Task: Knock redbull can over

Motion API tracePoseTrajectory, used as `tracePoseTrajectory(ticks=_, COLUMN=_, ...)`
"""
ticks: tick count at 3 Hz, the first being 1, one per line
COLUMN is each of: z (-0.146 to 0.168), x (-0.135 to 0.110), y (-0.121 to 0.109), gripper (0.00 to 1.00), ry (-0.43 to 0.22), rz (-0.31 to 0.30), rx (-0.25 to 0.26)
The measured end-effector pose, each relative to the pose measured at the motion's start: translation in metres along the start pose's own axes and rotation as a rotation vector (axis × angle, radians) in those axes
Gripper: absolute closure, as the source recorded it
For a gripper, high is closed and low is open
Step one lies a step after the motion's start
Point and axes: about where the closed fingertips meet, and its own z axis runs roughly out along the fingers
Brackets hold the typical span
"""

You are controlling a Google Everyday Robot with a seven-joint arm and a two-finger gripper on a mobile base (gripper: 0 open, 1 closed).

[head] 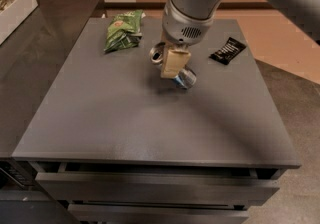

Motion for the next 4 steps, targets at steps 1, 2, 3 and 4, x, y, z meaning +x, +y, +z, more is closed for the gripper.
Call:
tracePoseTrajectory(ticks=1, z=0.006, x=0.005, y=0.010, gripper=1.00, ry=0.142, rz=-0.093, rx=-0.009)
tracePoseTrajectory(ticks=2, z=0.013, x=0.004, y=0.016, gripper=0.82, ry=0.259, rz=-0.151, rx=0.005)
tracePoseTrajectory(ticks=3, z=0.024, x=-0.003, y=0.019, gripper=0.60, ry=0.335, rz=-0.191, rx=0.026)
tracePoseTrajectory(ticks=4, z=0.040, x=-0.010, y=0.021, gripper=0.36, ry=0.385, rz=-0.218, rx=0.034)
